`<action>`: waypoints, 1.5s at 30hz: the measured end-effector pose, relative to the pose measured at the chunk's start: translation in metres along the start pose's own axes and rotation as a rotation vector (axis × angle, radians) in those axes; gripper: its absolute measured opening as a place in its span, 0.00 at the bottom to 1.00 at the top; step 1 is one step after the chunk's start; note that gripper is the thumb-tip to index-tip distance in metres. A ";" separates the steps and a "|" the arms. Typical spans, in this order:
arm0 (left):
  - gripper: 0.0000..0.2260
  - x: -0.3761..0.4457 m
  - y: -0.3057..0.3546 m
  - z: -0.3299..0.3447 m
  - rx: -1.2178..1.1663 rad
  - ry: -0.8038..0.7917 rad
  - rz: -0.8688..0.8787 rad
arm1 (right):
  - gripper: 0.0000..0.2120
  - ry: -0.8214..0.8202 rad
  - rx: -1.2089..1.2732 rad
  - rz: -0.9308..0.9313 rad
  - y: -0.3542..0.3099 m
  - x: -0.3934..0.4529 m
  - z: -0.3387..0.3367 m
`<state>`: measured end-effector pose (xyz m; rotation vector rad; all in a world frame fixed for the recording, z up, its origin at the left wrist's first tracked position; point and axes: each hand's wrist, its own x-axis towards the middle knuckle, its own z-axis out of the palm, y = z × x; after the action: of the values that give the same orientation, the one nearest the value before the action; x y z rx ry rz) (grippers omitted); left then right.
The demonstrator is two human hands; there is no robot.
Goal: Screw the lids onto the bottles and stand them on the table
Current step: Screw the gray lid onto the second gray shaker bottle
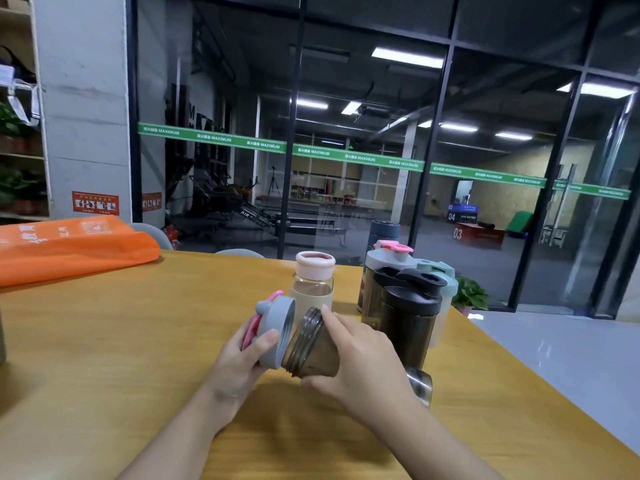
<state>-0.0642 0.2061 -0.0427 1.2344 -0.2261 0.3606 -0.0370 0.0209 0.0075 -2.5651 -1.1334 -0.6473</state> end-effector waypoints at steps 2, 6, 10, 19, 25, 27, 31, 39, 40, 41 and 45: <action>0.39 -0.002 0.000 0.001 0.045 -0.027 -0.023 | 0.46 -0.011 -0.007 -0.010 0.002 -0.002 0.002; 0.36 -0.004 -0.001 0.003 0.115 -0.070 -0.055 | 0.46 -0.015 -0.010 -0.040 0.002 -0.003 0.007; 0.51 -0.006 -0.002 -0.002 0.170 -0.086 -0.089 | 0.46 -0.023 -0.012 -0.071 -0.002 -0.002 0.010; 0.43 -0.008 0.004 -0.018 0.114 0.006 -0.080 | 0.46 0.013 0.028 -0.194 -0.012 0.019 0.017; 0.40 -0.007 0.004 -0.020 0.115 0.081 -0.033 | 0.45 0.098 -0.061 -0.286 0.003 0.032 0.030; 0.41 -0.005 0.005 -0.022 0.103 0.105 -0.030 | 0.38 0.181 -0.031 -0.251 0.013 0.029 0.026; 0.40 -0.003 0.009 -0.029 0.046 0.176 -0.030 | 0.23 0.369 0.121 -0.166 0.039 0.017 0.023; 0.40 -0.001 0.013 -0.033 0.020 0.217 -0.019 | 0.36 0.195 0.482 0.156 0.044 0.005 0.042; 0.41 -0.002 0.013 -0.032 0.035 0.208 -0.015 | 0.37 0.180 0.567 0.215 0.041 0.005 0.044; 0.42 -0.002 0.013 -0.032 0.057 0.207 -0.009 | 0.38 0.157 0.655 0.280 0.040 0.006 0.046; 0.37 -0.001 0.012 -0.032 0.129 0.207 0.009 | 0.31 0.080 0.855 0.476 0.047 0.015 0.059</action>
<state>-0.0707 0.2398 -0.0431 1.3126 -0.0314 0.5139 0.0243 0.0232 -0.0389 -1.9119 -0.5424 -0.0954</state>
